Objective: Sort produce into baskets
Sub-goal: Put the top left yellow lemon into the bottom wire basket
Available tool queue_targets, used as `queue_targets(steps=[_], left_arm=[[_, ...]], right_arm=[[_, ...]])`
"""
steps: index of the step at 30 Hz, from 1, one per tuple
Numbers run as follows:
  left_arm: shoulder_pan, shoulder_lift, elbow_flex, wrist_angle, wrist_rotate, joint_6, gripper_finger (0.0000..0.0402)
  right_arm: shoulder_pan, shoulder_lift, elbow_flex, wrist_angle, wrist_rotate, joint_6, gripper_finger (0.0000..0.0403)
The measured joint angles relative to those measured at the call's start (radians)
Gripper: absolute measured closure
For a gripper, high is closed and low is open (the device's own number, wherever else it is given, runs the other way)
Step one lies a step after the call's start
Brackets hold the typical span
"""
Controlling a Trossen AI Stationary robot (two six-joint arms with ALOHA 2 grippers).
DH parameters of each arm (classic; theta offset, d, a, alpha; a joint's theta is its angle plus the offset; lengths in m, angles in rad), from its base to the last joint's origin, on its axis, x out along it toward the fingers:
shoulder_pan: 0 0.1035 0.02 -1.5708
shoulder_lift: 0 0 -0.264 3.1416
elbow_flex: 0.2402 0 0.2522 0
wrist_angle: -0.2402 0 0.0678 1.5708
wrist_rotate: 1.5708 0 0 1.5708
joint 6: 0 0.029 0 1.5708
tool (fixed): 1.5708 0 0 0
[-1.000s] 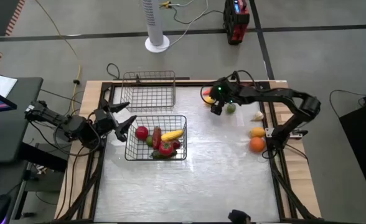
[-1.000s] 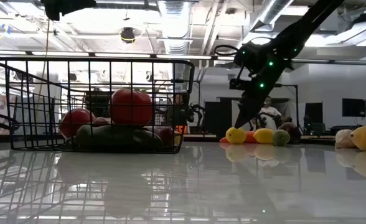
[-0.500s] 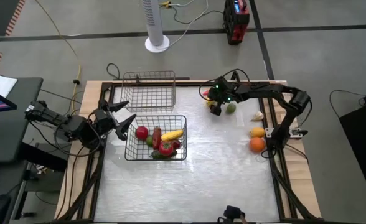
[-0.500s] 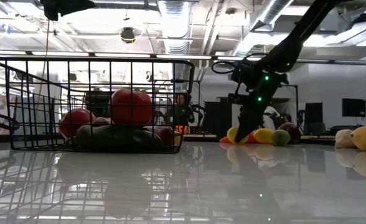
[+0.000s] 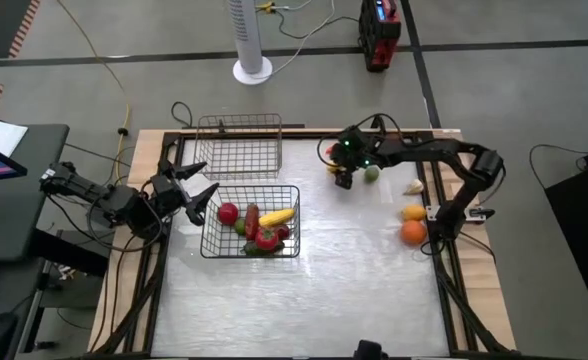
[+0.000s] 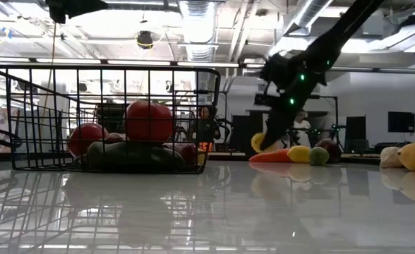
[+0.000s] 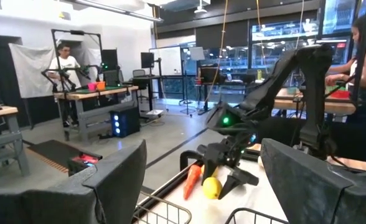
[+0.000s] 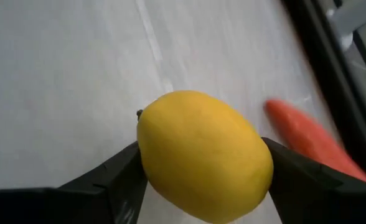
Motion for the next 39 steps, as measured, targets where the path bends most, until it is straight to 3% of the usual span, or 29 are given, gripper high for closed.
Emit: queue_targets(steps=[12,21,39], left_arm=[[0.000,0.000,0.000,0.006,0.001,-0.043,0.0097],[0.000,0.000,0.000,0.010,0.008,-0.079,0.0097],[0.000,0.000,0.000,0.010,0.010,-0.084,0.0097]], right_arm=[[0.259,-0.155,0.134,-0.046,0.000,0.063,0.0095],[0.405,-0.176,0.208,-0.002,0.003,0.099,0.0095],[0.460,-0.171,0.210,0.066,-0.037,0.194,0.0095]])
